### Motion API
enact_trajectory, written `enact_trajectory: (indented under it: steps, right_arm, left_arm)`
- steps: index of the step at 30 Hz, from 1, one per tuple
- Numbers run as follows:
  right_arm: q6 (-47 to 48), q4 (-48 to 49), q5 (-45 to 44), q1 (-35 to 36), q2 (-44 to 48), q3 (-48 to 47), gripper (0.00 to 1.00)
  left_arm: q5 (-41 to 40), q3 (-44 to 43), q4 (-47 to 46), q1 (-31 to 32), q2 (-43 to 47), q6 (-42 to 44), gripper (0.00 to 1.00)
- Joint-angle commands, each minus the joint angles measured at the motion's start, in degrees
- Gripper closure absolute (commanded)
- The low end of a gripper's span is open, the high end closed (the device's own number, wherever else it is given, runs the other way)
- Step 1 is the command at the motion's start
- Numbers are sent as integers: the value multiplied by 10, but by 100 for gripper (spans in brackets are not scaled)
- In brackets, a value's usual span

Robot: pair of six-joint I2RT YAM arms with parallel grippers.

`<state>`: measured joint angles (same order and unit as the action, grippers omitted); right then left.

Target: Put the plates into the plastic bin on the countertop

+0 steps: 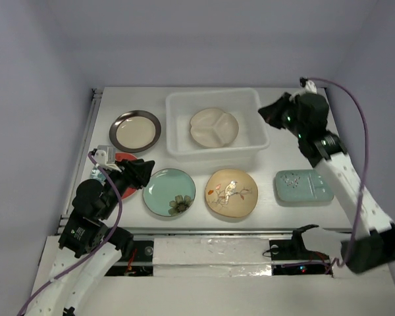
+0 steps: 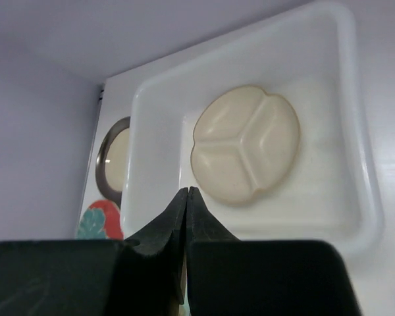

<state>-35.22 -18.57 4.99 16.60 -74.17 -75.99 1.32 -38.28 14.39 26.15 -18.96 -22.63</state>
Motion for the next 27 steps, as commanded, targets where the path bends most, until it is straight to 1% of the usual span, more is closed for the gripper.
enact_trajectory:
  steps: [1,2,4,5,7,9,10,11,13,14,15,17,20,22,24,27]
  right_arm:
    - [-19,42,-24,4,95,142,100]
    - [-27,40,-24,4,155,224,100]
    - [-48,32,-14,4,209,301,100]
    - [-54,28,-7,4,252,365,100]
    - [-67,6,7,4,287,413,100]
    - [-80,-1,34,4,328,472,77]
    - [-85,-6,38,4,336,486,63]
    - [-89,-11,41,4,343,499,46]
    - [-99,-14,49,4,353,536,38]
    - [-104,-9,56,4,352,548,37]
    - [-113,11,82,4,349,561,37]
    - [-125,24,93,4,337,580,41]
    - [-141,41,85,4,329,598,47]
    - [-147,73,100,9,314,611,49]
    - [-154,105,113,9,280,627,51]
    - [-164,140,118,14,248,635,54]
  left_arm:
    - [10,-2,-25,-2,2,0,58]
    - [14,-1,-26,-2,2,1,60]
    - [19,0,-29,-8,4,1,63]
    - [22,0,-29,-14,5,2,64]
    - [28,1,-32,-14,5,3,65]
    - [32,1,-31,-14,2,3,65]
    - [32,1,-32,-14,2,3,65]
    - [31,1,-32,-14,2,3,65]
    - [31,1,-32,-14,2,3,65]
    - [31,1,-32,-14,2,3,65]
    - [29,1,-31,-14,3,2,64]
    - [27,1,-31,-14,5,1,64]
    - [25,1,-31,-14,8,0,63]
    - [25,2,-31,-14,9,0,63]
    - [25,2,-31,-14,9,-1,63]
    - [25,1,-31,-14,9,0,63]
